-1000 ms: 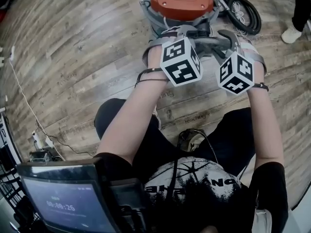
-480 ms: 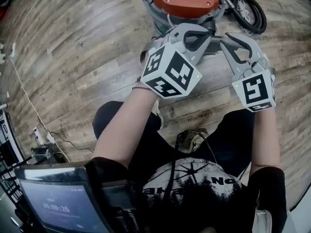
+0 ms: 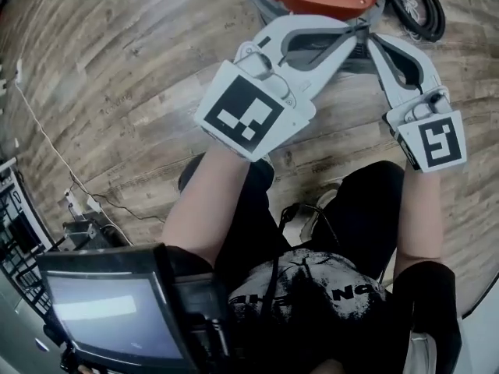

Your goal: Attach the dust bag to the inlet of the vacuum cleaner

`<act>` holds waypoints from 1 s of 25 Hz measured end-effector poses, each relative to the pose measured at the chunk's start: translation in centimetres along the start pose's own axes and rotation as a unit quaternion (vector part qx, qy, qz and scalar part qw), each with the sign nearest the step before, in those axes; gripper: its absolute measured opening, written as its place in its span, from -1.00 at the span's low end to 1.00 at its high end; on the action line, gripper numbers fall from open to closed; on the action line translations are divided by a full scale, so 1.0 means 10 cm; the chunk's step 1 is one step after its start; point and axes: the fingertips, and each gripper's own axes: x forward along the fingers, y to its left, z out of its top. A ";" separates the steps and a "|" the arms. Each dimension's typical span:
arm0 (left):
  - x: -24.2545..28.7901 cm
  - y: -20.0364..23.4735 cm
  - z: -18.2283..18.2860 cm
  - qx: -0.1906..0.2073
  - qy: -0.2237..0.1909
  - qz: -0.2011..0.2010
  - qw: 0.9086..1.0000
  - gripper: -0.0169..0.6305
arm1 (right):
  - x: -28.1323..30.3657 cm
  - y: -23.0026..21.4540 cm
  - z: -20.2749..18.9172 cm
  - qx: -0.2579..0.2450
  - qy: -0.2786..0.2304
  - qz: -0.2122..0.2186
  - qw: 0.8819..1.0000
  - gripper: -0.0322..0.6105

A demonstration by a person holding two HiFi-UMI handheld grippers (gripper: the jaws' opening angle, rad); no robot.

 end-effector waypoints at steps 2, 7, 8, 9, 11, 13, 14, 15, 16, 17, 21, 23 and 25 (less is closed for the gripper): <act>-0.06 0.00 0.16 0.012 -0.003 -0.005 1.000 -0.94 | -0.02 0.00 0.21 0.030 0.010 0.008 0.999 -0.89; -0.37 -0.16 0.96 -0.072 0.015 -0.015 0.997 -0.94 | -0.46 -0.10 1.18 0.079 0.052 0.026 0.995 -0.89; -0.45 -0.19 1.16 -0.081 0.020 -0.017 0.996 -0.94 | -0.56 -0.13 1.44 0.086 0.053 0.028 0.994 -0.89; -0.54 -0.21 1.38 -0.087 0.023 -0.017 0.996 -0.94 | -0.64 -0.15 1.69 0.093 0.053 0.031 0.994 -0.89; -0.73 -0.19 1.87 -0.100 0.023 -0.010 0.995 -0.94 | -0.77 -0.19 2.18 0.094 0.062 0.035 0.993 -0.89; -0.89 -0.16 2.40 -0.113 0.019 0.000 0.993 -0.94 | -0.89 -0.23 2.64 0.085 0.070 0.038 0.993 -0.89; -0.97 -0.15 2.66 -0.118 0.019 0.003 0.993 -0.94 | -0.96 -0.25 2.89 0.080 0.072 0.041 0.993 -0.89; -1.04 -0.14 2.90 -0.121 0.021 0.004 0.992 -0.94 | -1.02 -0.26 3.14 0.074 0.073 0.043 0.994 -0.89; -1.11 -0.13 3.14 -0.121 0.023 0.005 0.992 -0.94 | -1.06 -0.27 3.40 0.068 0.072 0.045 0.994 -0.89; -1.18 -0.09 3.36 -0.119 0.025 0.006 0.993 -0.94 | -1.10 -0.28 3.65 0.065 0.068 0.047 0.994 -0.89; -1.39 0.15 4.13 -0.090 0.015 0.003 0.996 -0.94 | -1.08 -0.34 4.47 0.061 0.043 0.046 0.996 -0.89; -1.48 0.28 4.42 -0.069 0.007 0.001 0.998 -0.94 | -1.04 -0.37 4.73 0.056 0.033 0.038 0.997 -0.89; -1.56 0.38 4.66 -0.048 0.003 -0.001 0.999 -0.94 | -1.03 -0.39 4.94 0.051 0.023 0.028 0.998 -0.89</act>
